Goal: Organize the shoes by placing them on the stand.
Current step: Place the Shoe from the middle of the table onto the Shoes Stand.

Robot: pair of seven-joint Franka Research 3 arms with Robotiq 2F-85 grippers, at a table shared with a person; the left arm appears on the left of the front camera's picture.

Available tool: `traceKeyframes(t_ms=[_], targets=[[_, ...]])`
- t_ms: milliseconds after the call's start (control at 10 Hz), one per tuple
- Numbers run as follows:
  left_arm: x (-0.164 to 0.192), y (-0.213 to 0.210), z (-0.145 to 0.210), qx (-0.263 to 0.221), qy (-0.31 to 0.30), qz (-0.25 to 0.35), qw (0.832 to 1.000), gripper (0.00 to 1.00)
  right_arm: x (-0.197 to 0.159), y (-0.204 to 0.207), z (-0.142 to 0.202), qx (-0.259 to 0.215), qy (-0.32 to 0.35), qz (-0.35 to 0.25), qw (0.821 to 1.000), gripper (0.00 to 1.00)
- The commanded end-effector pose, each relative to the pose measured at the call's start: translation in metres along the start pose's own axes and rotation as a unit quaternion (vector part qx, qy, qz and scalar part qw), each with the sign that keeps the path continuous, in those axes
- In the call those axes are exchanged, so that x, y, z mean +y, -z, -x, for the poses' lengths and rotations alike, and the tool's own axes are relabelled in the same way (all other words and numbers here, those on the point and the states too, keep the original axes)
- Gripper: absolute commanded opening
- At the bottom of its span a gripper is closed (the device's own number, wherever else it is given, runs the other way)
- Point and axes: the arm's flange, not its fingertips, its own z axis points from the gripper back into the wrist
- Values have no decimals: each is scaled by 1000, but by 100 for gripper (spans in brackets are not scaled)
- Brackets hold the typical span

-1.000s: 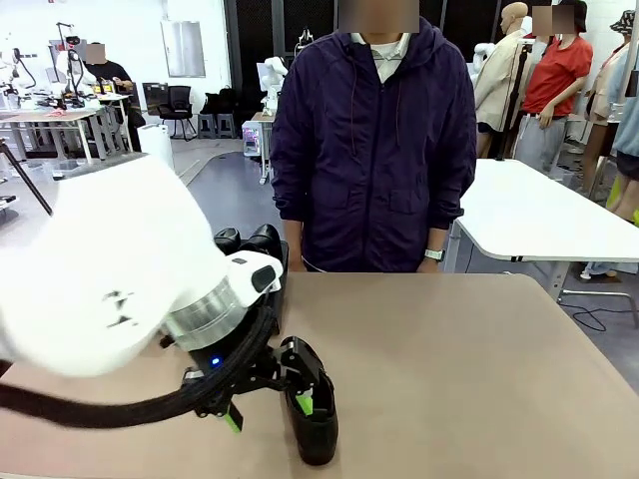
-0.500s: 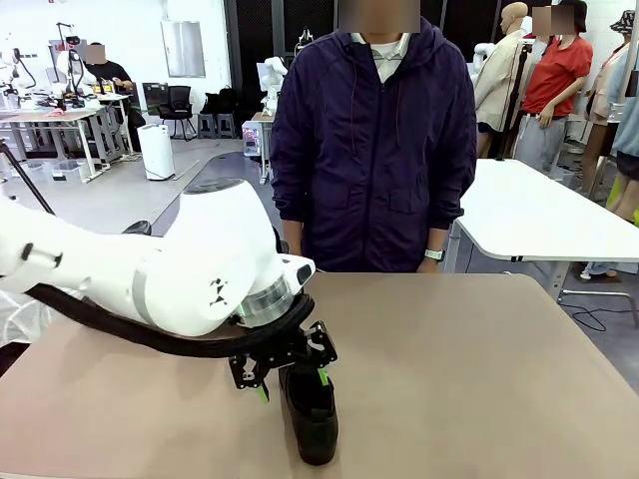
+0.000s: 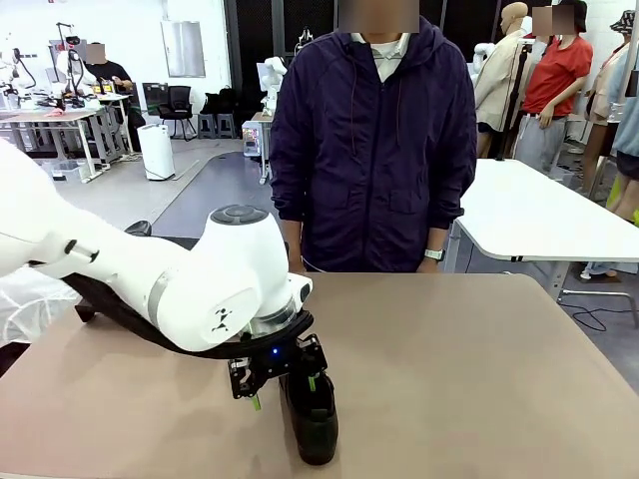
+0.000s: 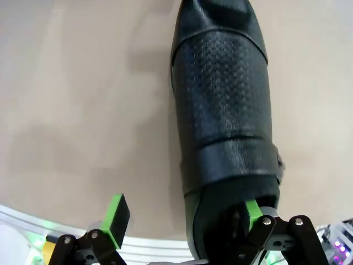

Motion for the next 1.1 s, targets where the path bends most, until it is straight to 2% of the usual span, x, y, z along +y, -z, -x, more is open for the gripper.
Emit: traceKeyframes(t_ms=[0,100,200,300,400,1000], targets=[[-17,18,-7,-36,-2,-3,999,100,1,-4,-1,0,0,-2,1000,100],[-16,22,-10,-41,-2,-1,999,100,1,-4,-1,0,0,-2,1000,100],[-15,24,-12,-39,-3,-9,999,68,1,-4,-1,0,0,-2,1000,100],[-15,25,-11,-41,-5,-9,999,8,1,-4,-1,0,0,-2,1000,100],[-15,24,-12,-42,-2,-10,999,0,1,-4,-1,0,0,-2,1000,100],[-14,19,-9,-55,8,-10,998,0,1,-4,-1,0,0,-2,1000,100]])
